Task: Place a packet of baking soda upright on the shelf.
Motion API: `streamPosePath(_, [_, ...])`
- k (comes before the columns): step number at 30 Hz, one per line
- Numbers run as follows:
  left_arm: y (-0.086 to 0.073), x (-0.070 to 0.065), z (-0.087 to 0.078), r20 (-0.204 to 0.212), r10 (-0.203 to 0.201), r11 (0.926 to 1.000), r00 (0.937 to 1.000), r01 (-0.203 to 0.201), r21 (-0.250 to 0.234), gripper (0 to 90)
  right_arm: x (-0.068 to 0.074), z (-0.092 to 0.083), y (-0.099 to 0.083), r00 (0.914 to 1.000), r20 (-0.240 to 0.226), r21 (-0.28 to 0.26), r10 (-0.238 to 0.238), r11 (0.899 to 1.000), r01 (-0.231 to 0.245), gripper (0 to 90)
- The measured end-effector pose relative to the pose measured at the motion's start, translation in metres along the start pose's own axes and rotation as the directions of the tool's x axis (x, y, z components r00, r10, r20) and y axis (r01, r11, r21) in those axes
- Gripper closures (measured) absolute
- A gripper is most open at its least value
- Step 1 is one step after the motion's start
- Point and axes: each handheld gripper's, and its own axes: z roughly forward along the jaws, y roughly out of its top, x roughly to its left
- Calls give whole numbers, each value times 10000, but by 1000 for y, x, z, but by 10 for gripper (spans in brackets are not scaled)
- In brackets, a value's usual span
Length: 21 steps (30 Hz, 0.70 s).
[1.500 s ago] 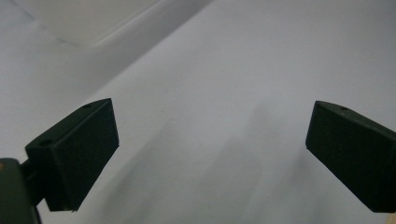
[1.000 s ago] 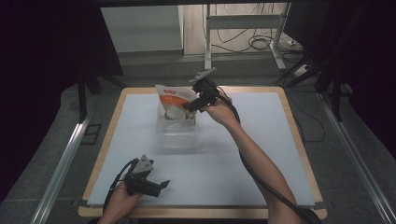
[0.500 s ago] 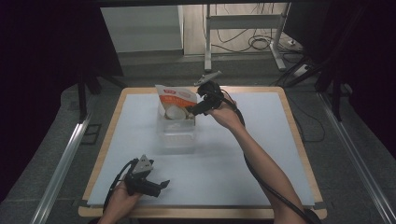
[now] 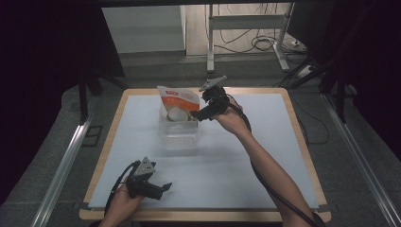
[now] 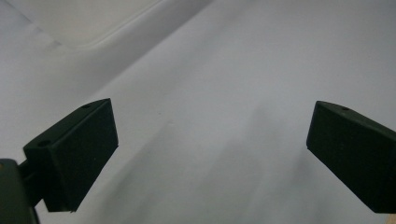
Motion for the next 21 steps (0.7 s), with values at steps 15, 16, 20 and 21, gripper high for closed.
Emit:
streamPosePath(15, [0,0,0,48,11,10000,10000,-11,-11,21,1,-10,-17,9997,-70,-92,244,9997,-244,0])
streamPosePath(16, [0,0,0,51,11,10000,10000,-10,-10,21,1,-11,-18,9997,-73,-113,252,9996,-253,0])
streamPosePath(20, [0,0,0,58,27,10000,10000,-27,-22,21,2,-16,-23,9995,-100,-180,309,9994,-311,0])
streamPosePath(21, [0,0,0,69,33,10000,10000,-33,-14,21,2,-18,-24,9994,-100,-198,327,9993,-329,0])
